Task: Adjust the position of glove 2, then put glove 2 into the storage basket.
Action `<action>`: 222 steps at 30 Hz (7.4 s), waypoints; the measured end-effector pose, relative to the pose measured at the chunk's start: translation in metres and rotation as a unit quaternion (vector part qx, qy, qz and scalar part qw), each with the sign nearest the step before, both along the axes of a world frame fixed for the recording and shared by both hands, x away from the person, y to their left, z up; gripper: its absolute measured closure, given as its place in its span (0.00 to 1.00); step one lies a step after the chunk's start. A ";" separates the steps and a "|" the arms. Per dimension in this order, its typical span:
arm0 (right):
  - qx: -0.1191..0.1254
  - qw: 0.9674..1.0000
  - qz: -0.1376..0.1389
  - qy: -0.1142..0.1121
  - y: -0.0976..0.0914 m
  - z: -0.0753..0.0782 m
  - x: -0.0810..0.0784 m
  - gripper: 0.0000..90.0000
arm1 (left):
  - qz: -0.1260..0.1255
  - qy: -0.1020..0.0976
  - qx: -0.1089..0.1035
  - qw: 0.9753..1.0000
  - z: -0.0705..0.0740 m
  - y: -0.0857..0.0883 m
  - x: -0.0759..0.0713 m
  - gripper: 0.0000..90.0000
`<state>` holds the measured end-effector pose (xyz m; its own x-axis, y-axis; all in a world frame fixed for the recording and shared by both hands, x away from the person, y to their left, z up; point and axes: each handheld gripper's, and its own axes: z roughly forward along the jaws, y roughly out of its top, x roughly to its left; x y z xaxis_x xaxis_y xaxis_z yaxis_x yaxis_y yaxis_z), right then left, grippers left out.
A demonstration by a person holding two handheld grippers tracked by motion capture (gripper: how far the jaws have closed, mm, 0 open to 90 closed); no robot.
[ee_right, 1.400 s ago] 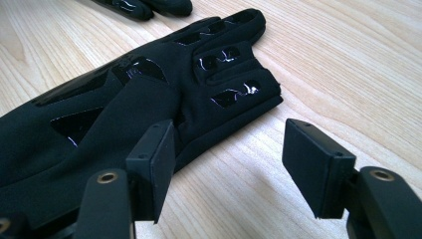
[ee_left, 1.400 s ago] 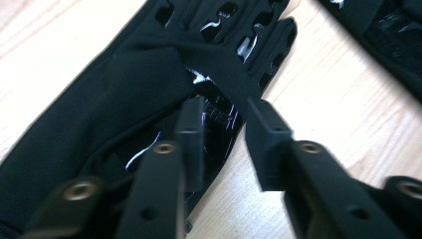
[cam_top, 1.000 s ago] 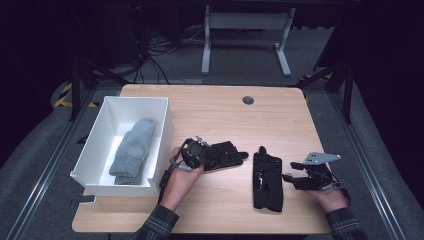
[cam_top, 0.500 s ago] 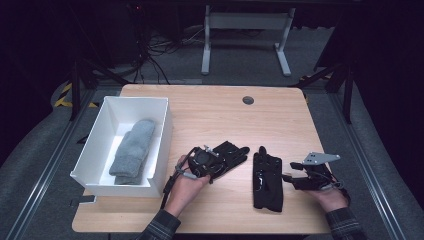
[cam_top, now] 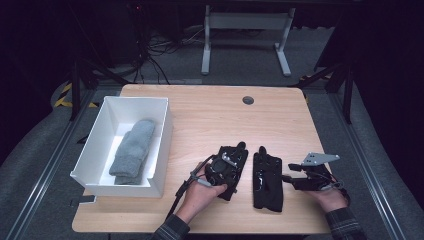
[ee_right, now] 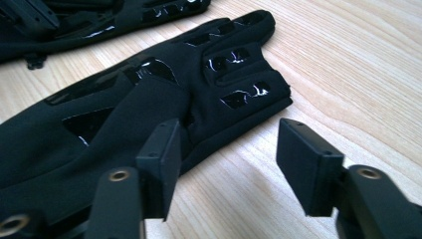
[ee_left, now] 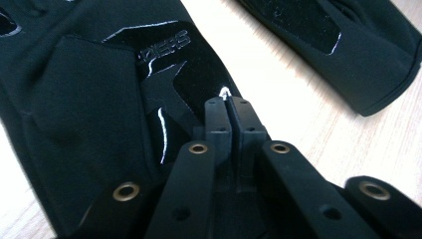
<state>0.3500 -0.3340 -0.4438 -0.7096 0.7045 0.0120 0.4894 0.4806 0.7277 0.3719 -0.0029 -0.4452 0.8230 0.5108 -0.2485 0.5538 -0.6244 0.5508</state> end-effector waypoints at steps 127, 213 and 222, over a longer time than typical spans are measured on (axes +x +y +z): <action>0.005 1.000 0.031 -0.004 0.033 0.002 0.033 0.72 | -0.020 0.005 -0.039 0.999 0.006 -0.053 0.026 1.00; -0.004 1.000 -0.010 -0.027 0.019 -0.024 0.042 0.33 | -0.033 -0.023 0.021 0.999 0.051 0.013 0.039 0.77; -0.007 1.000 -0.013 -0.023 0.020 -0.024 0.043 0.25 | -0.006 -0.040 0.005 0.999 0.095 0.036 0.035 0.77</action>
<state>0.3927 -0.3139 -0.4682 -0.6901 0.7231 -0.0299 0.4687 0.4781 0.7428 0.4072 0.0329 -0.3501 0.8457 0.5036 -0.1766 0.5014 -0.6363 0.5863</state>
